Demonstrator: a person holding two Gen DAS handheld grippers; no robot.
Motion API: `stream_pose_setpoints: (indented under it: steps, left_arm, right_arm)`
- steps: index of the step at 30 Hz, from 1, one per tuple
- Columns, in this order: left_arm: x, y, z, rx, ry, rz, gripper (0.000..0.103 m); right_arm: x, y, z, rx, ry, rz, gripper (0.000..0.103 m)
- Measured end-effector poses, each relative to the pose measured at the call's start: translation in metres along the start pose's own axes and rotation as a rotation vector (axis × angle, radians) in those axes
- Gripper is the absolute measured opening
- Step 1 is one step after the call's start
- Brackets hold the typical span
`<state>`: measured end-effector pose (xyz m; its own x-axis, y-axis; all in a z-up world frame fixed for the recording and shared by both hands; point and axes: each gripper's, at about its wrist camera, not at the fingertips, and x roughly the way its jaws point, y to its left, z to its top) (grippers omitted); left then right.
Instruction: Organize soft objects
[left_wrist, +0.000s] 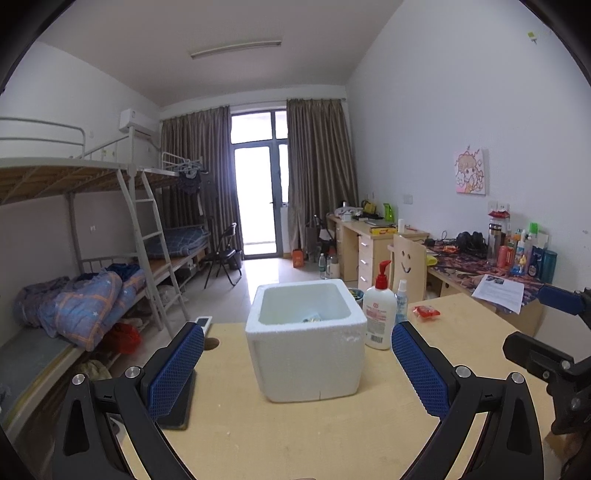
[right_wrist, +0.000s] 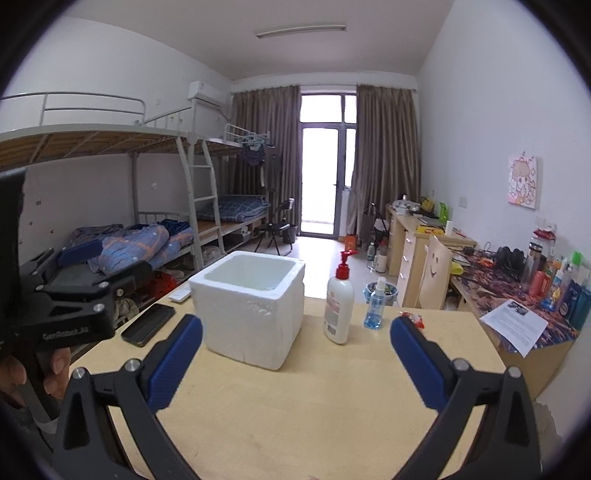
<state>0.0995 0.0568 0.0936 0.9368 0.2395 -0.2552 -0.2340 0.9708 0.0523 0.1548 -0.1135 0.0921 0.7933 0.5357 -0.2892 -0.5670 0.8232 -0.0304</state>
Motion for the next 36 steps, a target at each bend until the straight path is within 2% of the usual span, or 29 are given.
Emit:
stream_pose_setpoints:
  steps: [4, 20, 36]
  left_arm:
    - [-0.014, -0.002, -0.007, 0.020, -0.011, -0.002, 0.102]
    - [-0.052, -0.006, -0.040, -0.007, -0.078, -0.008, 0.102]
    - [-0.061, -0.009, -0.102, -0.047, -0.080, 0.021, 0.102]
  right_arm:
    - [-0.006, 0.004, -0.011, -0.005, 0.003, 0.004, 0.103]
    - [-0.032, 0.016, -0.042, 0.005, -0.029, 0.018, 0.103]
    - [-0.034, 0.017, -0.100, 0.079, -0.041, 0.024, 0.103]
